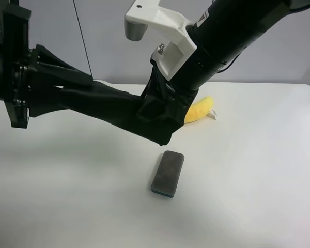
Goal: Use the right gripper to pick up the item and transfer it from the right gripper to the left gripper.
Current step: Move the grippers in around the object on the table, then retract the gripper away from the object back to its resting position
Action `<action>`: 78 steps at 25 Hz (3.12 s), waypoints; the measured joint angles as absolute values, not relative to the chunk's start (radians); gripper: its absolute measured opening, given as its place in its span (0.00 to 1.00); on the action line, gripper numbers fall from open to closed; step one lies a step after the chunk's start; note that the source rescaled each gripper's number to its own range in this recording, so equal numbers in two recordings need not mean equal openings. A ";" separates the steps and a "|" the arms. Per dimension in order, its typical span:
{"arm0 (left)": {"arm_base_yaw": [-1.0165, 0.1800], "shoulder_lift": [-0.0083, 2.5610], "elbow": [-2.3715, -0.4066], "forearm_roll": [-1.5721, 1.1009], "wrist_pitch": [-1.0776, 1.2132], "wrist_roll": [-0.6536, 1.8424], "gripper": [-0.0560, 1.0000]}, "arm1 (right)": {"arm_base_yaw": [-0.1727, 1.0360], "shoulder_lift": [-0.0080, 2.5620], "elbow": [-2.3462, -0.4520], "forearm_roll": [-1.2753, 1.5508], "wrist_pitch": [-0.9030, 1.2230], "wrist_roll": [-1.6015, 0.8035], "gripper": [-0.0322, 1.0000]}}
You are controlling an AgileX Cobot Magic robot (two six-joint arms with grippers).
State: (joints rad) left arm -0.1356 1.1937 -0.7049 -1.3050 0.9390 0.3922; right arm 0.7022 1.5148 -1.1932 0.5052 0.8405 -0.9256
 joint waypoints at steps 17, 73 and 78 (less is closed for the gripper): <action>-0.136 1.194 -0.705 -1.275 0.932 0.396 0.07 | 0.702 1.511 -1.193 0.539 0.842 -0.908 0.99; -0.136 1.194 -0.705 -1.272 0.938 0.408 0.06 | 0.703 0.115 -0.503 0.088 1.071 -0.050 1.00; -0.136 1.194 -0.705 -1.272 0.938 0.408 0.06 | 0.703 0.111 -0.503 0.088 1.071 -0.050 1.00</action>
State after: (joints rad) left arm -0.1356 1.1937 -0.7049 -1.2720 0.9376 0.4077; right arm 0.7029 0.1111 -0.5028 0.0881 1.0709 -0.0496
